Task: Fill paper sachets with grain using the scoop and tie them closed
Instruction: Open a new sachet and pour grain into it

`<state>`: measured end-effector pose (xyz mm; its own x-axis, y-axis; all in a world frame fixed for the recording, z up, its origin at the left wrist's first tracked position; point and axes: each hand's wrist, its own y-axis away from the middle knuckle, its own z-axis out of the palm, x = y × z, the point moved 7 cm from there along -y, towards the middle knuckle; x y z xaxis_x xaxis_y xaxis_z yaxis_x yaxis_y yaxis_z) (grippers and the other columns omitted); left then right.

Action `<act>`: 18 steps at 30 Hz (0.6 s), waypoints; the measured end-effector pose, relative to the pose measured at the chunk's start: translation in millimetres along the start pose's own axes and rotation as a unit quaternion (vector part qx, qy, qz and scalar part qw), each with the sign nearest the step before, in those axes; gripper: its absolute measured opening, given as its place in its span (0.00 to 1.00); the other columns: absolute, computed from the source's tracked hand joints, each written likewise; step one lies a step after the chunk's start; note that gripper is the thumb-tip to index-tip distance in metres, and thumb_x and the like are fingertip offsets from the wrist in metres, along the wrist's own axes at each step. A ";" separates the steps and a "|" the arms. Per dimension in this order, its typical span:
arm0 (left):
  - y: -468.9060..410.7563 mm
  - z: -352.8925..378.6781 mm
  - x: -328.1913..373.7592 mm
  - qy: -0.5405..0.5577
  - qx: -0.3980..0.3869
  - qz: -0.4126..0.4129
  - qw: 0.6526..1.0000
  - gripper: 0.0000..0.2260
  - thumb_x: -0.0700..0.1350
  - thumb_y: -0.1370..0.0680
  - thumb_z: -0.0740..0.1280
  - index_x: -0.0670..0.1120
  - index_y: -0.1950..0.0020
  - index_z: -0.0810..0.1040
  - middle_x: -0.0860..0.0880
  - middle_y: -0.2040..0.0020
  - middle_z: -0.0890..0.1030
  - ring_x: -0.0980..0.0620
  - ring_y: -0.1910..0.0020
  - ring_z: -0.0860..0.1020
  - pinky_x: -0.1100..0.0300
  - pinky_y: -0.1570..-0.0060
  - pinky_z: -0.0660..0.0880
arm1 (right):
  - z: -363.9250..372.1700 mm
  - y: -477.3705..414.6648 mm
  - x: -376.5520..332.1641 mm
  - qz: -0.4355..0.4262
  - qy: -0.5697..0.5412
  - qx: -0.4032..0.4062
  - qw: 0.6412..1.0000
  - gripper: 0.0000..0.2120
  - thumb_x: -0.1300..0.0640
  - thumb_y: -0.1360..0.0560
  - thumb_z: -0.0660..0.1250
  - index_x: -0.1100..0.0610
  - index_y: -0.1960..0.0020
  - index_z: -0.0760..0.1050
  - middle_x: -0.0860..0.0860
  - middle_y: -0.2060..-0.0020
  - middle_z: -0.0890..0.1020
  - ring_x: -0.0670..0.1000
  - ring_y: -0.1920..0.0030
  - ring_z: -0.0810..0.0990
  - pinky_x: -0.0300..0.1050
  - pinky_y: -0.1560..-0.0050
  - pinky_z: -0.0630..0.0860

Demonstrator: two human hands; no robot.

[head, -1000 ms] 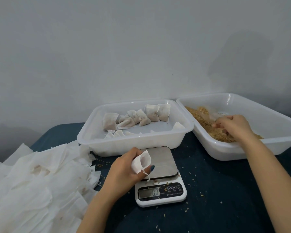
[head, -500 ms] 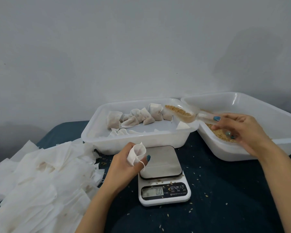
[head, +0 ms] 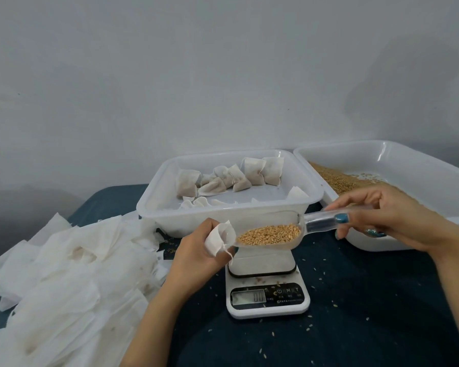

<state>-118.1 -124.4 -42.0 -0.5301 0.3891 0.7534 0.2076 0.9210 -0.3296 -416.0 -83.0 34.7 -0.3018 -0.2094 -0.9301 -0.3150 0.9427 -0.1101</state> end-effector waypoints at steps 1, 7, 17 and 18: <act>0.4 0.6 0.8 -0.004 -0.006 0.007 1.000 0.15 0.58 0.32 0.70 0.56 0.49 0.74 0.57 0.59 0.81 0.56 0.63 0.79 0.61 0.64 0.75 | 1.6 -0.9 -2.1 0.001 0.007 -0.003 1.000 0.18 0.48 0.33 0.75 0.55 0.47 0.84 0.62 0.64 0.84 0.47 0.74 0.65 0.33 0.74 0.64; 2.2 8.9 8.9 -0.024 -0.050 0.043 0.998 0.13 0.58 0.32 0.71 0.57 0.53 0.73 0.60 0.60 0.81 0.58 0.61 0.80 0.58 0.63 0.76 | 11.8 -7.4 -14.8 0.018 0.061 -0.022 0.998 0.15 0.47 0.34 0.76 0.49 0.49 0.86 0.58 0.64 0.85 0.44 0.73 0.67 0.33 0.73 0.65; 4.0 18.0 10.8 -0.027 -0.085 0.034 0.995 0.13 0.57 0.31 0.73 0.55 0.54 0.73 0.58 0.59 0.81 0.57 0.63 0.78 0.58 0.66 0.74 | 16.7 -21.4 -60.5 0.060 0.149 -0.061 0.985 0.08 0.54 0.30 0.73 0.48 0.52 0.86 0.56 0.65 0.86 0.42 0.76 0.64 0.32 0.76 0.63; 4.3 18.7 11.8 -0.018 -0.086 0.032 0.996 0.13 0.57 0.31 0.73 0.54 0.54 0.73 0.57 0.60 0.81 0.56 0.63 0.77 0.56 0.66 0.74 | 16.9 -22.9 -66.2 0.063 0.161 -0.067 0.983 0.08 0.54 0.30 0.73 0.48 0.52 0.86 0.56 0.65 0.86 0.42 0.76 0.64 0.32 0.76 0.63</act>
<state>-138.9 -116.2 -45.2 -0.5401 0.4484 0.7122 0.3778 0.8854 -0.2709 -373.6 -86.3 92.8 -0.6090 -0.1851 -0.7713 -0.3660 0.9282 0.0662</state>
